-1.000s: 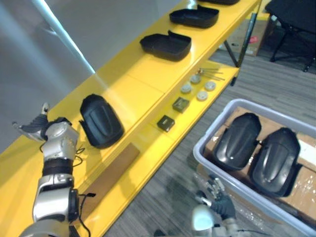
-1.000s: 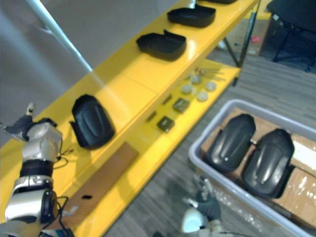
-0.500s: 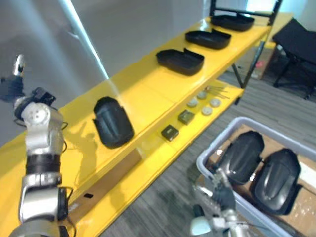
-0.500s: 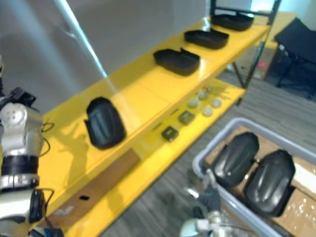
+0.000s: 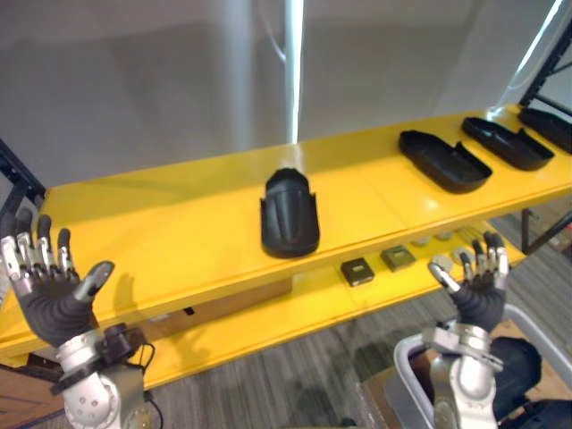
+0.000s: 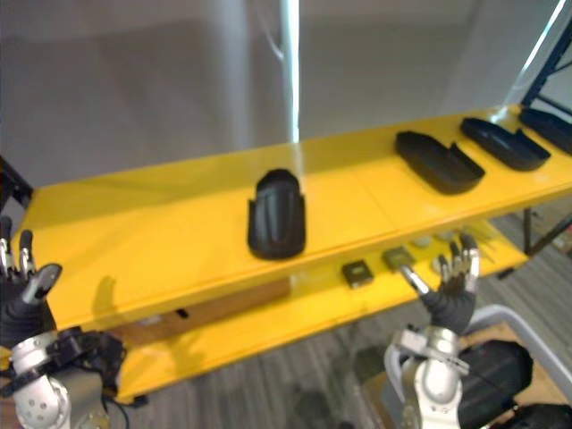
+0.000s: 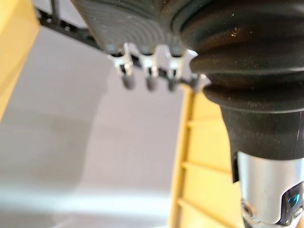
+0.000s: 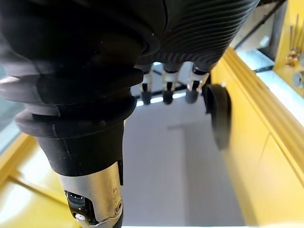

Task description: Walk over and take plastic housings, then place them on the shelf

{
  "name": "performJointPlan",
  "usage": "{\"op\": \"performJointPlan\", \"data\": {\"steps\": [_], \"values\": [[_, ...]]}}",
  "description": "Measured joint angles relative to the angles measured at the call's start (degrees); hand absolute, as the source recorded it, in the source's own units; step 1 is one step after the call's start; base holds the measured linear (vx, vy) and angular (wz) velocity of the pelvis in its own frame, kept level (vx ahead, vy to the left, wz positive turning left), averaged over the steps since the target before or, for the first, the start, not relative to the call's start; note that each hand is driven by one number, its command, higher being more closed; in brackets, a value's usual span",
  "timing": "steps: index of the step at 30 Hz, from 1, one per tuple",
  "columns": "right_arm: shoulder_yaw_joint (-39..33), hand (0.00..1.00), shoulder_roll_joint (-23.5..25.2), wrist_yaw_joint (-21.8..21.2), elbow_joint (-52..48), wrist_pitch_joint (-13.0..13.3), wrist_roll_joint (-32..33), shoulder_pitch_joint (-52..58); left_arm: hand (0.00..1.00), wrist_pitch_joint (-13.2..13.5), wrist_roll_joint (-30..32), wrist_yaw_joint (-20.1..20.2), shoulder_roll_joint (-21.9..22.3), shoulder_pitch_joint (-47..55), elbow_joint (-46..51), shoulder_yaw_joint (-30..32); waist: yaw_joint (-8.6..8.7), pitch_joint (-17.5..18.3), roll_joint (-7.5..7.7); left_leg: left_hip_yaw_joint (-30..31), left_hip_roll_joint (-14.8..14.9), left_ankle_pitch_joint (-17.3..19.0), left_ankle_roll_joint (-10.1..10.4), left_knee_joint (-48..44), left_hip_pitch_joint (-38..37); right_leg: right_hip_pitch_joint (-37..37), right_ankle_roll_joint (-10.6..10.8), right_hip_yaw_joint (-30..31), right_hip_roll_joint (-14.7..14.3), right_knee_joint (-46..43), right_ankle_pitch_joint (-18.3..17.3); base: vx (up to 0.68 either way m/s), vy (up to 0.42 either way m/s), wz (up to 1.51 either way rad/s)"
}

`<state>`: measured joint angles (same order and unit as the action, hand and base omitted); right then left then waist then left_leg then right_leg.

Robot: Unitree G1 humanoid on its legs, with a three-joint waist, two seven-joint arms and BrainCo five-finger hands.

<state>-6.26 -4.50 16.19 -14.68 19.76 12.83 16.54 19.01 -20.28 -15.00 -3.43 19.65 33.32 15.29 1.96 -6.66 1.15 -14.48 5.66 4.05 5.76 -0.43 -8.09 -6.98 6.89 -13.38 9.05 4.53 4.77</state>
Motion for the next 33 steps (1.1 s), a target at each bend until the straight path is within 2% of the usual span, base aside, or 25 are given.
{"op": "performJointPlan", "data": {"steps": [4,6,7,8,10,12,13,15,16,17,18,20,23,24,25,27,28,29,30,31,33], "values": [[0.08,0.0,1.05,-1.76,1.75,0.2,3.56,0.25,0.0,-0.06,1.1,-2.98,1.22,-0.79,-3.86,-3.21,0.12,-0.95,0.1,-0.09,0.0,0.01,0.0,-0.16,-0.14,0.01,0.02,0.11,0.02,-0.23,0.02,0.0,0.0,-0.01],[0.32,0.0,2.8,-4.52,2.05,0.65,5.67,1.84,0.0,-0.31,3.31,-9.28,2.69,-2.09,-9.3,-3.03,0.17,-2.0,-0.15,-0.38,0.0,0.08,-0.06,-0.17,-0.41,0.18,0.0,0.63,0.01,-0.37,0.0,0.0,0.0,-0.1],[0.44,0.0,3.15,-5.31,2.05,1.04,6.22,2.33,0.0,-0.39,3.57,-11.1,2.81,-2.42,-11.15,-3.03,0.15,-2.35,-0.23,-0.47,0.0,0.12,-0.1,-0.17,-0.53,0.22,-0.03,0.71,0.02,-0.39,-0.01,0.0,0.0,-0.12],[1.12,0.0,3.78,-7.24,2.05,2.4,7.25,3.4,0.0,-1.08,5.72,-16.44,3.31,-2.63,-16.62,-2.46,0.19,-2.78,-0.43,-0.7,-0.01,0.28,-0.21,-0.17,-0.46,0.57,-0.29,0.8,0.05,-0.4,-0.21,0.0,0.0,-0.11],[2.06,0.0,4.15,-9.24,2.01,4.16,7.39,4.06,0.0,-2.75,7.91,-22.38,4.45,-2.48,-21.81,-1.3,0.41,-2.9,-0.24,-1.12,0.03,0.32,-0.18,-0.24,0.02,1.07,-0.34,1.13,0.04,-0.37,-0.26,0.0,0.0,-0.1],[4.2,0.0,4.04,-11.13,1.55,6.89,5.94,4.18,0.0,-4.57,10.27,-30.87,5.77,-1.94,-28.59,1.23,0.22,-3.62,0.56,-1.11,0.23,0.45,0.0,-0.38,0.08,1.01,-0.19,1.09,-0.13,-0.39,-0.16,0.0,0.0,-0.02],[4.95,0.0,3.97,-11.06,1.35,7.58,4.66,3.94,0.0,-4.57,11.76,-33.17,6.02,-1.67,-30.07,2.09,0.15,-3.67,0.75,-1.06,0.32,0.52,0.01,-0.46,0.07,0.96,-0.1,1.06,-0.18,-0.46,-0.11,0.0,0.0,0.04],[8.25,0.0,2.75,-9.2,-1.77,9.32,-0.45,2.38,0.0,-4.58,20.16,-42.18,6.22,-1.12,-34.91,4.42,-1.19,-3.81,1.06,-0.97,0.44,1.0,0.02,-0.91,0.18,0.88,0.03,1.04,-0.22,-0.69,-0.32,0.0,0.0,0.04],[9.19,0.0,2.12,-8.46,-2.76,9.5,-1.48,1.76,0.0,-4.57,21.3,-44.36,6.18,-1.11,-35.82,4.67,-1.36,-3.82,1.09,-0.84,0.41,1.08,-0.03,-0.95,0.19,0.84,0.07,1.0,-0.19,-0.84,-0.4,0.02,0.015,0.11],[10.59,0.0,0.78,-7.3,-3.84,10.14,-3.41,-0.46,0.0,-4.47,21.56,-48.26,6.18,-0.9,-38.0,5.54,-1.7,-3.84,1.11,-0.4,0.32,1.13,-0.09,-0.94,0.23,0.77,0.14,0.67,-0.06,-1.27,-0.63,0.02,0.015,0.13],[11.16,0.0,0.18,-7.2,-4.12,10.27,-4.16,-1.75,0.0,-4.39,21.44,-49.93,6.19,-1.14,-39.53,6.28,-1.89,-3.83,1.12,-0.31,0.29,1.14,-0.1,-0.92,0.21,0.75,0.09,0.6,-0.03,-1.41,-0.69,0.03,0.031,0.12],[12.37,0.0,-1.72,-7.06,-5.09,10.27,-5.47,-6.51,0.0,-4.05,21.24,-56.28,6.2,-1.87,-46.92,10.09,-2.68,-3.67,1.43,-0.09,0.32,1.18,-0.09,-0.75,0.23,0.74,0.04,0.32,-0.04,-1.64,-0.73,0.02,0.022,0.07],[13.31,0.0,-3.6,-6.34,-5.27,10.03,-5.82,-9.13,0.0,-4.12,21.5,-60.05,6.31,-1.41,-52.47,12.6,-3.03,-3.52,2.09,1.56,0.28,1.18,-0.09,-0.23,0.17,-0.45,-0.04,-1.0,-0.03,-1.71,-0.92,0.01,0.006,0.23],[13.45,0.0,-3.84,-6.69,-5.27,9.81,-5.65,-9.41,0.0,-4.27,21.52,-60.38,6.31,-1.36,-53.38,12.97,-3.08,-3.38,2.3,1.7,0.23,1.18,-0.09,-0.03,0.06,-0.55,0.08,-1.15,0.01,-1.82,-1.11,0.01,0.014,0.25],[14.69,0.0,-4.65,-9.08,-5.27,8.47,-3.86,-10.99,0.0,-4.94,21.17,-59.56,6.17,-1.15,-57.1,14.01,-3.69,-2.98,2.79,1.95,0.16,1.19,-0.08,-0.02,0.11,-0.64,0.26,-1.66,0.11,-1.91,-1.4,0.02,0.012,0.13],[15.69,0.0,-5.26,-10.86,-5.28,7.46,-2.39,-12.16,0.0,-5.53,20.43,-57.51,6.16,-1.05,-59.92,14.1,-3.78,-2.9,2.94,2.51,0.15,1.18,-0.08,0.0,0.25,-0.83,0.25,-2.29,0.12,-1.91,-1.4,0.02,0.006,0.14],[16.14,0.0,-5.52,-12.56,-5.27,6.03,-1.3,-12.89,0.0,-5.84,18.57,-53.57,6.21,-1.03,-62.1,14.12,-3.78,-2.79,3.07,2.77,0.14,1.18,-0.08,0.0,0.21,-1.01,0.25,-2.41,0.11,-1.93,-1.4,0.01,0.013,0.13],[17.13,0.0,-6.06,-14.98,-5.19,3.35,0.38,-13.81,0.0,-6.76,14.73,-45.32,6.17,-1.1,-65.84,14.0,-3.96,-2.67,3.15,2.86,0.16,1.18,-0.08,0.02,0.21,-1.04,0.25,-2.45,0.11,-2.02,-1.4,0.01,0.016,0.08],[17.61,0.0,-6.21,-16.11,-5.18,2.21,1.33,-14.17,0.0,-7.03,13.2,-41.88,6.21,-1.08,-67.34,13.97,-4.05,-2.66,3.17,2.86,0.15,1.18,-0.08,0.04,0.2,-1.04,0.25,-2.45,0.12,-2.04,-1.4,0.01,0.023,0.04],[18.67,0.0,-6.33,-17.71,-5.12,0.36,2.27,-14.53,0.0,-7.52,11.0,-34.57,6.26,-1.03,-70.17,13.6,-4.16,-2.65,3.19,2.89,0.12,1.18,-0.08,0.05,0.22,-1.01,0.25,-2.46,0.16,-2.08,-1.4,0.0,0.0,0.0],[20.69,0.0,-6.39,-19.99,-5.0,-1.89,3.87,-14.41,0.0,-8.51,8.94,-23.55,6.27,-0.93,-73.49,11.91,-4.15,-2.67,3.16,2.87,0.07,1.18,-0.08,0.07,0.21,-0.98,0.25,-2.46,0.22,-2.19,-1.4,0.0,0.0,0.0]]}}
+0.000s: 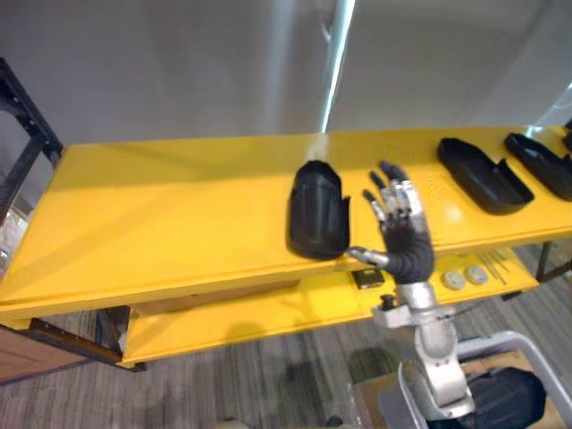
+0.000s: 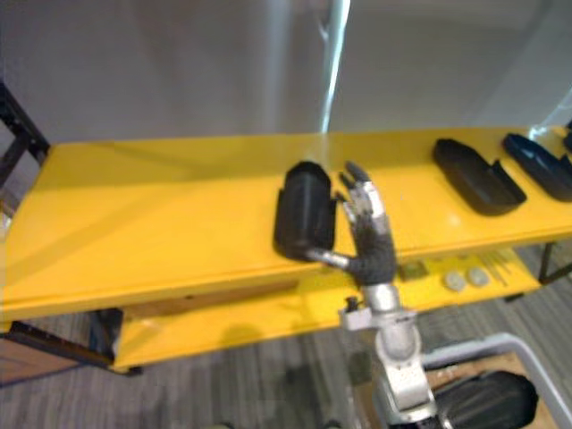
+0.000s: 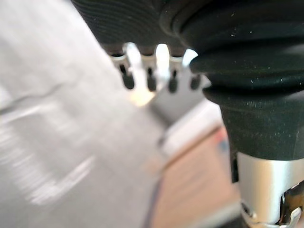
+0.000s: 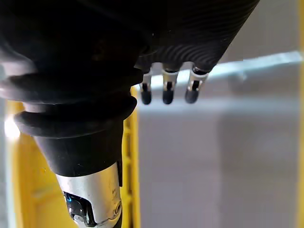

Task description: Walk over and take plastic housings, then place them on the shelf

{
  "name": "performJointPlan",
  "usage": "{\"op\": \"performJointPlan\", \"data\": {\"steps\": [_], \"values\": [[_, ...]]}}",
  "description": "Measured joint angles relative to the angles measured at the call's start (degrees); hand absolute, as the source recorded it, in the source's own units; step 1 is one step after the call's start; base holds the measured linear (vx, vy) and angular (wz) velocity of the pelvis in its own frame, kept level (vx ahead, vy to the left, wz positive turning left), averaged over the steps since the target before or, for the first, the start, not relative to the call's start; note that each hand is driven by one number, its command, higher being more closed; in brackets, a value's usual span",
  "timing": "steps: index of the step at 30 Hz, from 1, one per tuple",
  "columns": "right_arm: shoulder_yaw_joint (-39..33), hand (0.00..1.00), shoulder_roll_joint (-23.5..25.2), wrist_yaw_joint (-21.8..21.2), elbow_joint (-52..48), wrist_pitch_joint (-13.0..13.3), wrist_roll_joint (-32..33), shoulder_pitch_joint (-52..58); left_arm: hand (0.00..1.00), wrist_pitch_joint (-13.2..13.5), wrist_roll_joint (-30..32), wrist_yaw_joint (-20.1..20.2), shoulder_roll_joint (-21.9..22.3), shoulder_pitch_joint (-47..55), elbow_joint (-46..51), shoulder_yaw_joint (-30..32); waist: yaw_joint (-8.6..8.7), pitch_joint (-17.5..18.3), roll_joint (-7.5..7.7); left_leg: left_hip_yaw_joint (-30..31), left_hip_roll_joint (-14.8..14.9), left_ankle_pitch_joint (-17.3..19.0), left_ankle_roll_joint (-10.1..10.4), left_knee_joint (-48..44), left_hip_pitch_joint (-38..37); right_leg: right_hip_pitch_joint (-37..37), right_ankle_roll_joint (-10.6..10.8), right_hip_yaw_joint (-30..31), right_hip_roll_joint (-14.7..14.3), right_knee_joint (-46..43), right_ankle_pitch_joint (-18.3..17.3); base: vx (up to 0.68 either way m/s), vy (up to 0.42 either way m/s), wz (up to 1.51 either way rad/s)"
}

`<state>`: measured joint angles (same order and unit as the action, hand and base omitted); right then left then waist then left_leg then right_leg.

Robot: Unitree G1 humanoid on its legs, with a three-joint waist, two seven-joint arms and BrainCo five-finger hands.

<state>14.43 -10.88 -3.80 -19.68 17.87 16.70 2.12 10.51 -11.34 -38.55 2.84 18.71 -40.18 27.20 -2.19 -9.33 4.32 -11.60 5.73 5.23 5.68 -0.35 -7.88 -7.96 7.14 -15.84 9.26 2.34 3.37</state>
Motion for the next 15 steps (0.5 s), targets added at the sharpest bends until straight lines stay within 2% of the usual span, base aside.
{"op": "performJointPlan", "data": {"steps": [1,2,3,6,8,10,12,13,15], "values": [[0.38,0.0,0.03,-0.82,0.0,-0.51,0.53,0.09,0.0,-0.38,0.0,2.25,-0.04,0.0,-0.46,-0.58,0.01,-0.02,-0.03,-0.03,0.0,0.0,0.0,0.0,0.0,0.02,0.0,0.01,0.01,-0.03,0.0,0.0,0.0,0.0],[1.53,0.0,0.01,-3.07,0.01,-1.63,1.02,0.64,0.0,-0.83,0.03,7.89,-0.18,-0.18,-1.8,-2.41,0.14,-0.06,-0.1,-0.1,-0.06,0.0,0.0,0.0,-0.02,0.06,0.0,0.04,0.08,-0.11,0.0,0.0,0.0,0.0],[2.86,0.0,0.03,-4.81,0.0,-2.77,1.21,1.52,0.0,-1.1,0.02,11.87,-0.18,-0.36,-2.33,-4.2,0.36,-0.09,-0.14,-0.22,-0.13,0.0,0.0,0.0,-0.03,0.16,-0.01,0.12,0.14,-0.15,-0.01,-0.02,0.017,-0.03],[7.51,0.0,0.02,-7.71,0.1,-5.42,1.55,4.66,0.0,-1.89,0.08,20.18,-1.54,-1.38,-3.94,-9.08,0.9,-0.24,-0.4,-1.48,-0.14,0.01,-0.01,0.04,-0.05,1.19,-0.21,0.96,0.23,-0.77,-0.14,-0.03,0.014,-0.16],[9.83,0.0,0.0,-7.7,0.19,-6.68,1.51,6.36,0.0,-1.98,0.18,23.47,-3.17,-1.83,-4.37,-12.95,1.4,-0.44,-0.67,-1.95,-0.2,0.0,-0.02,0.04,0.11,1.94,-0.21,1.97,0.29,-0.93,-0.15,-0.04,0.01,-0.2],[10.89,0.0,-0.09,-7.56,0.75,-6.94,0.44,7.37,0.0,-1.87,0.28,24.97,-5.02,-2.42,-4.66,-16.63,1.83,-0.67,-0.89,-2.97,-0.25,0.0,-0.02,-0.03,0.06,2.29,-0.21,2.53,0.38,-0.95,-0.16,-0.04,0.007,-0.22],[11.06,0.0,-0.31,-7.59,0.78,-6.94,-0.42,8.14,0.0,-1.75,0.34,25.78,-6.51,-3.62,-5.66,-19.46,1.89,-0.84,-1.17,-3.39,-0.29,0.0,-0.02,-0.06,0.2,2.94,-0.19,3.31,0.4,-1.0,-0.18,-0.04,0.001,-0.16],[11.14,0.0,-0.52,-7.58,0.79,-6.94,-0.97,8.57,0.0,-1.78,0.07,25.83,-7.81,-4.19,-6.05,-21.95,2.65,-0.86,-1.19,-3.37,-0.33,-0.02,-0.03,-0.15,0.87,3.52,-0.04,3.33,0.49,-1.05,-0.29,-0.04,-0.006,-0.03],[11.29,0.0,-0.64,-7.55,0.79,-6.98,-1.87,8.6,0.0,-1.81,-0.05,25.83,-8.46,-4.27,-6.05,-23.16,2.87,-0.92,-1.23,-3.52,-0.32,-0.14,-0.03,-0.09,1.01,3.96,-0.02,3.51,0.47,-1.28,-0.3,-0.03,-0.003,-0.02]]}}
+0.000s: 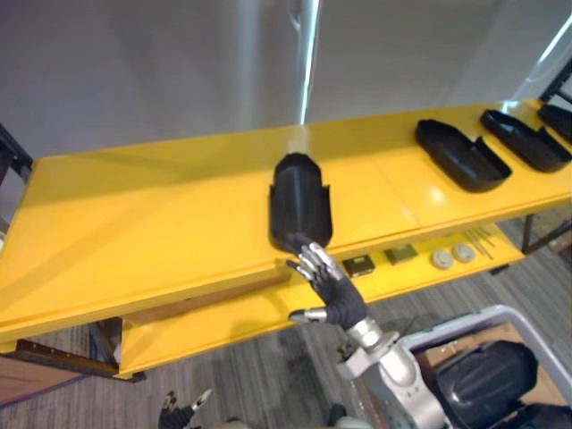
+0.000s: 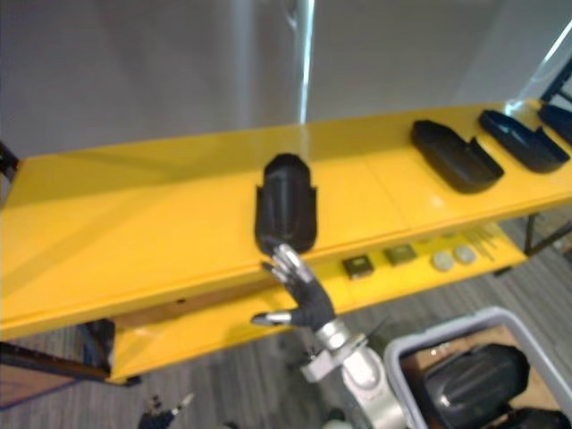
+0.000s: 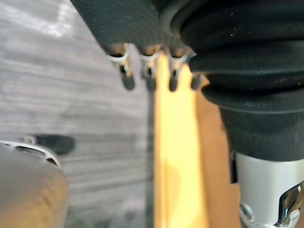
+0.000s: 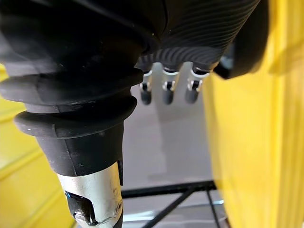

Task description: Walk over and take plastic housings, then place them on the shelf

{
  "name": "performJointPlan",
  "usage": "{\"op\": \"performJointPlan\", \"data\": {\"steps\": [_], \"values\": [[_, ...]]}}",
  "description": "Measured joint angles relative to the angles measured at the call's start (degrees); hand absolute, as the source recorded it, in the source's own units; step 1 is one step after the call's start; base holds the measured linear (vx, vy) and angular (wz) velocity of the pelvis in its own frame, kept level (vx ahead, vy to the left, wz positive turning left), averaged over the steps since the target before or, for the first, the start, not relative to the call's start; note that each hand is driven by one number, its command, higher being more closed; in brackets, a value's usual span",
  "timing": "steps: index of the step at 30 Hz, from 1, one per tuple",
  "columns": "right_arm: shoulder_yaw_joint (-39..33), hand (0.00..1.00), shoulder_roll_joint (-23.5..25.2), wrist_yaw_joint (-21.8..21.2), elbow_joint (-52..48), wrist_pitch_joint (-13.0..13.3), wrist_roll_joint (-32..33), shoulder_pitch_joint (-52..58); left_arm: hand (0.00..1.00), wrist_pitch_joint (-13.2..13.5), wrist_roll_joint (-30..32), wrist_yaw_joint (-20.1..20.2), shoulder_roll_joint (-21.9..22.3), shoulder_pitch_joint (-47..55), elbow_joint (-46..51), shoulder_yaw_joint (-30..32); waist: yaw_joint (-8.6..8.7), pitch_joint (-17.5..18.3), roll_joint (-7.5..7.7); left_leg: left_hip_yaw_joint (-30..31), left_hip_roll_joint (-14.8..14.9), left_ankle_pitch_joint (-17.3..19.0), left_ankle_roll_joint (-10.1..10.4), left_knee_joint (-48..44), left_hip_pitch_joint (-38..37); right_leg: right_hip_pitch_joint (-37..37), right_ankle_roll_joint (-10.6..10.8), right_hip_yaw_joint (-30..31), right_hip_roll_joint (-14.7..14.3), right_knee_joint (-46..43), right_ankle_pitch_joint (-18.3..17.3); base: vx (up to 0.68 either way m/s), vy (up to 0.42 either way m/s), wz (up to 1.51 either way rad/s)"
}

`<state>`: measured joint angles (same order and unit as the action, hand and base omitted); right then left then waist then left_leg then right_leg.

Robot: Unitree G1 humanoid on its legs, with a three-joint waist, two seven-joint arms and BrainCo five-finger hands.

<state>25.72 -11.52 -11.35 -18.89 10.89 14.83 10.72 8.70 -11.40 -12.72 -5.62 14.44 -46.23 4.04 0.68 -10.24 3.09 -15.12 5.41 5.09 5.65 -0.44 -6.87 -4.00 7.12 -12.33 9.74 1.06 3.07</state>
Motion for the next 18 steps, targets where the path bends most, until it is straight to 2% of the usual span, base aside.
{"op": "performJointPlan", "data": {"steps": [1,9,18], "values": [[0.59,1.0,-0.41,0.38,0.14,-0.42,-0.5,0.37,0.0,-0.18,0.0,-0.02,-0.81,-0.34,-0.22,-1.64,0.08,-0.23,-0.04,-0.03,0.03,-0.02,0.01,-0.01,-0.04,0.01,0.01,0.03,-0.02,-0.09,0.0,0.0,0.0,0.0],[2.52,1.0,1.23,6.57,5.01,-0.78,-3.0,0.17,0.0,-0.75,-2.22,-0.11,-2.88,-1.2,-3.6,-4.98,-0.1,-0.18,0.06,-0.18,0.06,-0.03,0.01,0.0,-0.22,-0.19,0.01,-0.19,-0.04,-0.09,-0.01,0.0,0.0,0.0],[2.29,1.0,3.09,12.47,13.04,-0.73,-4.65,-3.5,0.0,-1.28,-2.29,-0.05,-3.09,-0.96,-5.71,-4.98,-0.8,0.14,0.2,1.03,-0.09,-0.41,0.02,0.33,-1.23,-2.02,0.23,-1.68,0.19,0.01,-0.44,-0.02,0.0,0.06]]}}
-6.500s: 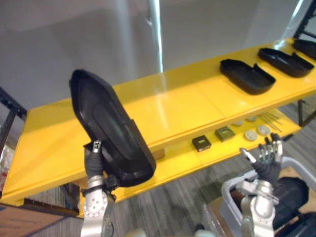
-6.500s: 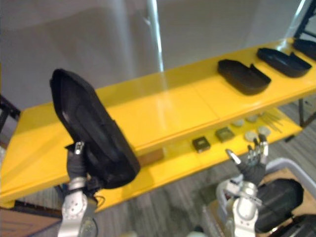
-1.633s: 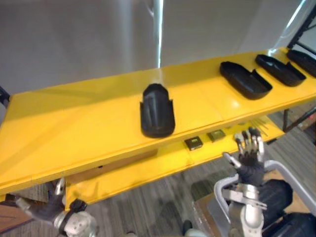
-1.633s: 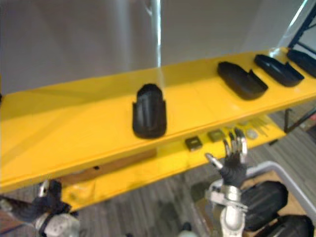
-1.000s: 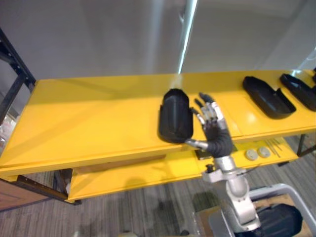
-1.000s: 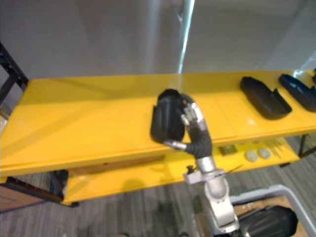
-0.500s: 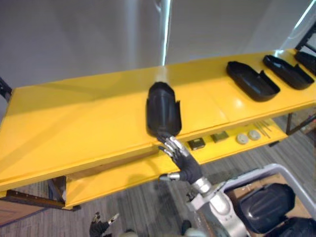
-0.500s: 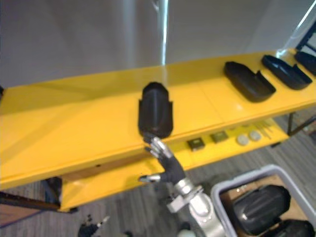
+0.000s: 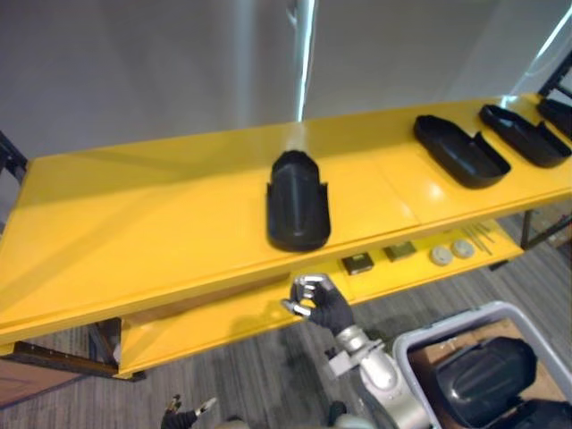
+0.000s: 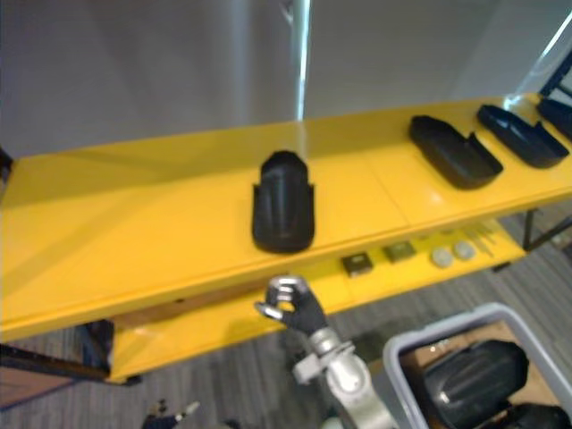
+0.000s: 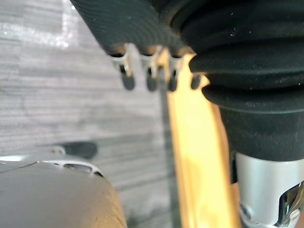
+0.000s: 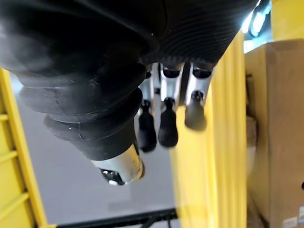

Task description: Walk over and take plastic housings, then place them on the shelf

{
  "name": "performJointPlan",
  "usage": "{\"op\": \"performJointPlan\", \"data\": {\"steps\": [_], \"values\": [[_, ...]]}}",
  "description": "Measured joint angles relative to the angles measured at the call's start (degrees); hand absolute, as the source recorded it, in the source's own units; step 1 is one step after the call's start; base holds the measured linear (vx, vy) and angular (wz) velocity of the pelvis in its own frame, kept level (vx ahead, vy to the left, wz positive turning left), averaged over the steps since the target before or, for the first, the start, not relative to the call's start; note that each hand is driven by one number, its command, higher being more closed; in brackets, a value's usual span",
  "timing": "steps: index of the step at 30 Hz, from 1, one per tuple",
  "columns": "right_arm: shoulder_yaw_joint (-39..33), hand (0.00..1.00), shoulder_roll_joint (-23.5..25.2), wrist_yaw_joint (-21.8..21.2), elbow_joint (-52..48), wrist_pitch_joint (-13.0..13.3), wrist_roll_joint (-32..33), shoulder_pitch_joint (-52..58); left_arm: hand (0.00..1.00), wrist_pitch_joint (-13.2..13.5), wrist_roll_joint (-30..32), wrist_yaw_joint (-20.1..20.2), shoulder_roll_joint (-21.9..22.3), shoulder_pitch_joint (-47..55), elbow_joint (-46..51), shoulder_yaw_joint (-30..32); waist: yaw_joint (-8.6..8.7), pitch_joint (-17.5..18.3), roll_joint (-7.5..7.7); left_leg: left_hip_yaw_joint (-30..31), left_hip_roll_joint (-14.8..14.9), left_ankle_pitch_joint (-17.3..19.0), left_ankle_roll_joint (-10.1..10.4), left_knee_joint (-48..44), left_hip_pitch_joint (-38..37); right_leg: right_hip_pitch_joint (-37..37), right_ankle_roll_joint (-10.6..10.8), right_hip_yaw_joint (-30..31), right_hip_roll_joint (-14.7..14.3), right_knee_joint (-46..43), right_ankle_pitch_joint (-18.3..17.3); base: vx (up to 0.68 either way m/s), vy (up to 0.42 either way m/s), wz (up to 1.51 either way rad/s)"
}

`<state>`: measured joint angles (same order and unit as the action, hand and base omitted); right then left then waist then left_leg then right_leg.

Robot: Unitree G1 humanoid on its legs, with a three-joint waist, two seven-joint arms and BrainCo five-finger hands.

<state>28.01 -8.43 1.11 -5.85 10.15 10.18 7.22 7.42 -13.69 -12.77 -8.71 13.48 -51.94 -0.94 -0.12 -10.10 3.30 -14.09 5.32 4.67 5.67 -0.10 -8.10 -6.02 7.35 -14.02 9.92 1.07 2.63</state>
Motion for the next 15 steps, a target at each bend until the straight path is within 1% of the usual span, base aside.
{"op": "performJointPlan", "data": {"steps": [5,8,11,13,15], "values": [[-1.09,1.0,1.19,3.25,4.81,0.0,-1.41,-3.57,0.0,-0.06,0.02,0.08,0.05,0.01,0.08,0.02,-0.61,0.03,-0.02,1.78,-0.19,-2.13,0.07,2.57,-0.06,-0.02,0.02,-1.72,-0.05,0.0,-0.02,-0.03,-0.017,0.18],[-2.44,1.0,2.25,4.7,7.12,-0.01,-2.08,-6.04,0.0,-0.16,0.06,0.26,0.09,0.14,0.16,0.03,-0.85,0.04,-0.06,2.48,-0.2,-2.5,0.06,2.71,-0.08,-0.09,0.02,-2.03,-0.05,-0.01,-0.01,-0.01,-0.005,0.12],[-4.87,1.0,3.42,6.53,9.51,-0.02,-2.45,-9.34,0.0,-0.95,0.12,0.43,0.19,0.63,0.61,0.04,-1.13,0.1,-0.19,2.58,-0.26,-2.67,0.01,2.69,-0.07,-0.26,0.03,-2.46,0.02,-0.04,0.0,-0.01,0.004,0.03],[-6.27,1.0,3.69,6.83,10.53,-0.03,-2.69,-10.65,0.0,-1.52,0.15,0.44,0.2,0.87,1.34,0.05,-1.24,0.07,-0.25,2.79,-0.29,-2.82,-0.04,2.72,-0.03,-0.41,0.03,-2.81,0.06,-0.03,0.0,-0.01,0.005,0.08],[-7.59,1.0,3.74,7.88,12.02,-0.53,-3.05,-12.4,0.0,-1.75,0.17,0.53,0.31,0.9,1.57,0.07,-1.44,-0.09,-0.5,3.67,-0.31,-2.91,-0.01,2.76,-0.43,-1.25,0.03,-3.29,0.06,0.07,0.0,-0.01,0.003,0.11]]}}
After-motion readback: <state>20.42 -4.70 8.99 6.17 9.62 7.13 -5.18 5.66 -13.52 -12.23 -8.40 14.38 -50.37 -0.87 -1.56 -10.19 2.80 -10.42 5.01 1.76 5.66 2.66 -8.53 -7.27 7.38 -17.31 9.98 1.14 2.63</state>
